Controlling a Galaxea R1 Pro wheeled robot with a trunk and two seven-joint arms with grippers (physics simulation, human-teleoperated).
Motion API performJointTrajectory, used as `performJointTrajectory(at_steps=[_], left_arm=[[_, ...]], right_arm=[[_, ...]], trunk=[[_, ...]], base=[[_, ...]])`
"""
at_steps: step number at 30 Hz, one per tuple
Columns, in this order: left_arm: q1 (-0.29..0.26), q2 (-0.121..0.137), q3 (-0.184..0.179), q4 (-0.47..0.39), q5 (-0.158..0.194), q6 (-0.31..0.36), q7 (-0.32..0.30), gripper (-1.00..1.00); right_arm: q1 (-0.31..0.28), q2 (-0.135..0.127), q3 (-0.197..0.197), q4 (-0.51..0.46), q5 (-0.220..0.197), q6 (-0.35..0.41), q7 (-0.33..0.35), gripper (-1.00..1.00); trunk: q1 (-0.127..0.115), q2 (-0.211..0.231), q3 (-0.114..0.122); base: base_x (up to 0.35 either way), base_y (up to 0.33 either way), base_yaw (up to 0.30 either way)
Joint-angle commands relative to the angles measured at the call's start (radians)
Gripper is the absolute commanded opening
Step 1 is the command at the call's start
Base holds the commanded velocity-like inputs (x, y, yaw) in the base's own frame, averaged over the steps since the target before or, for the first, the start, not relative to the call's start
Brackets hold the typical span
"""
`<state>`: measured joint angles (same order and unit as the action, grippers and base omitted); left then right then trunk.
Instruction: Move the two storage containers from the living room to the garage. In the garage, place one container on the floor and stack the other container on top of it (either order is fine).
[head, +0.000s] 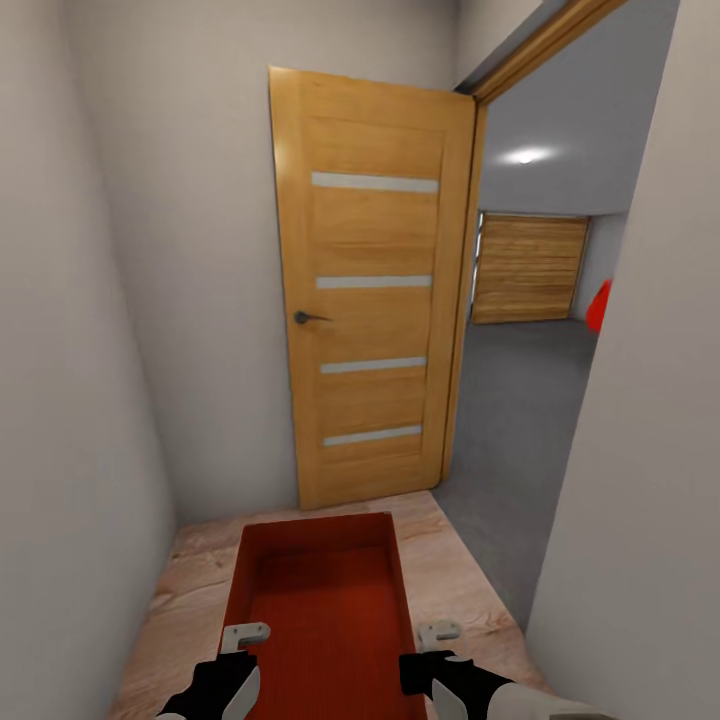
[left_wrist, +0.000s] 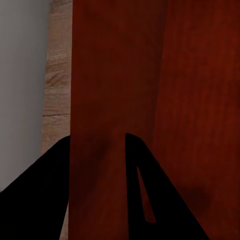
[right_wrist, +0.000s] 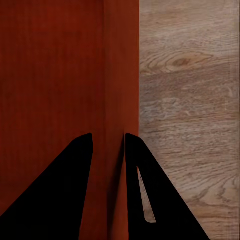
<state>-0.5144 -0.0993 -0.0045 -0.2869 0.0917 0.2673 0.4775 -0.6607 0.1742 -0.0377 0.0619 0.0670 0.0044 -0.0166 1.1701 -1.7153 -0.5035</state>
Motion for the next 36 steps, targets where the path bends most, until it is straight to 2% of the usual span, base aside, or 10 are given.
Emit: performJointTrajectory(at_steps=[1,25,36], left_arm=[[0.0,0.001,-0.015,0.002,0.049,0.0,-0.027,-1.0],[0.0,0.002,-0.015,0.002,0.049,0.0,-0.027,-1.0],[0.0,0.003,-0.014,0.002,0.049,0.0,-0.027,-1.0]], right_arm=[[-0.002,0.0,-0.01,-0.079,0.017,-0.001,0.017,-1.0],[-0.002,0.0,-0.01,-0.079,0.017,-0.001,0.017,-1.0],[-0.002,0.0,-0.01,-0.079,0.017,-0.001,0.017,-1.0]], trunk=[[0.001,-0.001,-0.001],[0.001,-0.001,-0.001],[0.001,-0.001,0.001]], base=[[0.344,0.0,-0.001],[0.344,0.026,-0.004],[0.344,0.117,-0.257]])
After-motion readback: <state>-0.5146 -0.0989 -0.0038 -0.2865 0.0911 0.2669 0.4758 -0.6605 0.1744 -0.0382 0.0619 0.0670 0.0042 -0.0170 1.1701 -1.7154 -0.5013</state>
